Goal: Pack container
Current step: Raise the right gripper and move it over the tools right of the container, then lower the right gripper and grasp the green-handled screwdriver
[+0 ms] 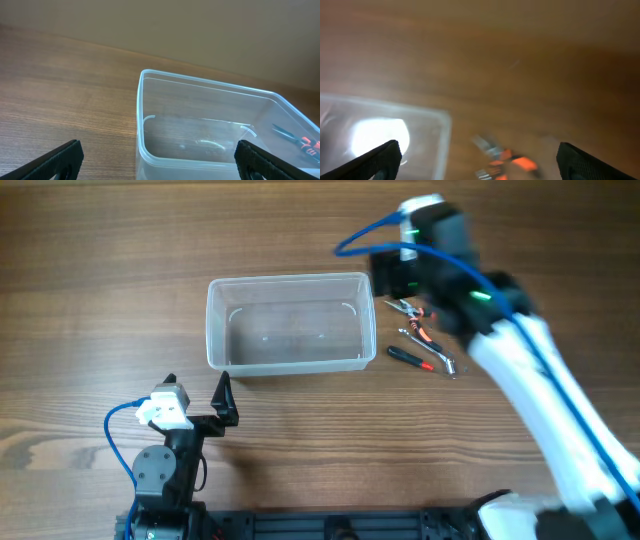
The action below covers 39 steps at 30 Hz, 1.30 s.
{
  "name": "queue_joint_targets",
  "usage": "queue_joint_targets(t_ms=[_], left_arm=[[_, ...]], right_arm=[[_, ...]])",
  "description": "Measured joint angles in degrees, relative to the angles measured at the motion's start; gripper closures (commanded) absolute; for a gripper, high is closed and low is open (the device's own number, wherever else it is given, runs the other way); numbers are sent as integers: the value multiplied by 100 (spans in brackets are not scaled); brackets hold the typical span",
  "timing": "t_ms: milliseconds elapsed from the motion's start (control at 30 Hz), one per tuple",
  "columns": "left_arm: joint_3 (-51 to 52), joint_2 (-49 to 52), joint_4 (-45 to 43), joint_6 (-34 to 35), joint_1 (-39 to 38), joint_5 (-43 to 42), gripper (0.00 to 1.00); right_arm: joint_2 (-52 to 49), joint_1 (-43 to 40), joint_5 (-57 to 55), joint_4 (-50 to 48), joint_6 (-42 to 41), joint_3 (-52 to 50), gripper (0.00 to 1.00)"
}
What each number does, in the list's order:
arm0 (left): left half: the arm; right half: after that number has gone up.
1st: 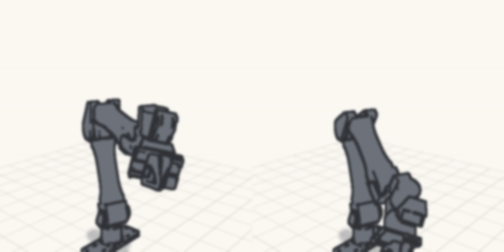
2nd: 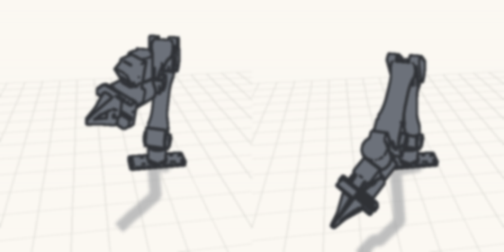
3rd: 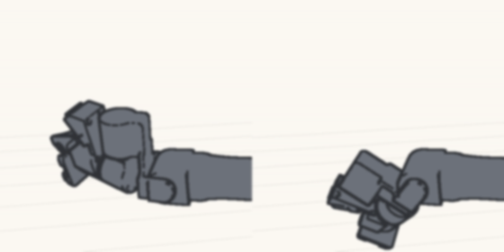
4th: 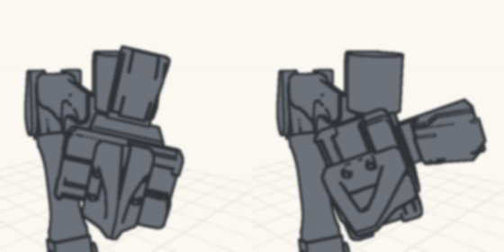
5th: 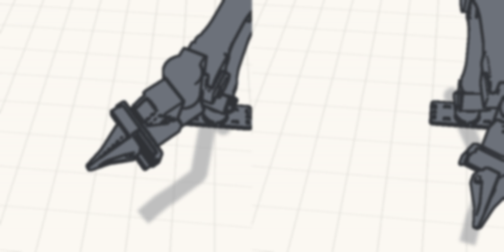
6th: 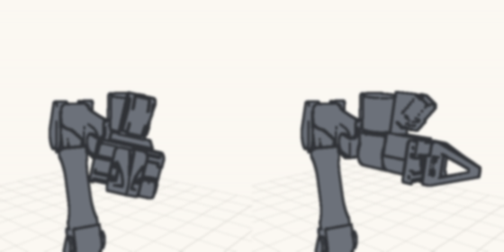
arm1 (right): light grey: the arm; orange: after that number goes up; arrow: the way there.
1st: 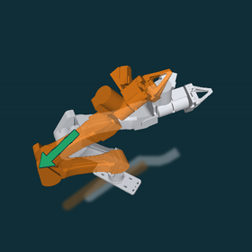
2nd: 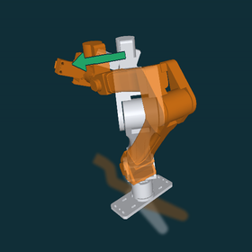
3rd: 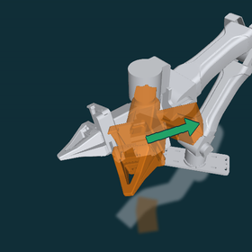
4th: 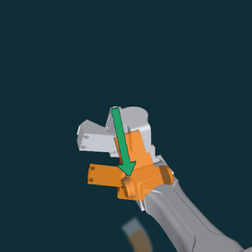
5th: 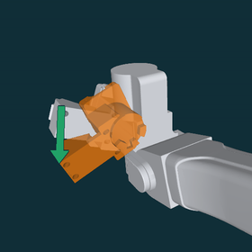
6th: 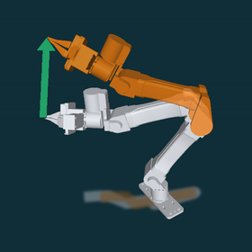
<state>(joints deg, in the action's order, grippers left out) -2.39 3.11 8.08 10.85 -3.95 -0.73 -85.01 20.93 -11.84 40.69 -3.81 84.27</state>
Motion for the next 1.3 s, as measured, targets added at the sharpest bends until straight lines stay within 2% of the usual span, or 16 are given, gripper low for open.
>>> queue_joint_targets(t_ms=[200,333,467,533,733,900,1067,1300], left_arm=[[0,0,0,-2,0,0,0],[0,0,0,0,0,-2,0],[0,0,0,-2,0,0,0],[0,0,0,0,0,0,0],[0,0,0,0,0,0,0],[0,0,0,0,0,0,0],[0,0,0,-2,0,0,0],[0,0,0,0,0,0,0]], right_arm=[[7,-1108,-192,57,1012,0,1],[-566,-1825,-227,-7,1534,-306,7],[-1451,-2479,-164,17,1764,-448,7],[-1714,-2699,22,55,1768,-498,4],[-1816,-2929,730,26,2199,-553,2],[-1829,-2924,968,-271,2828,-553,12],[-2288,-2924,1056,-680,3663,-551,12],[-3012,-2992,1060,-839,3980,-551,14]])
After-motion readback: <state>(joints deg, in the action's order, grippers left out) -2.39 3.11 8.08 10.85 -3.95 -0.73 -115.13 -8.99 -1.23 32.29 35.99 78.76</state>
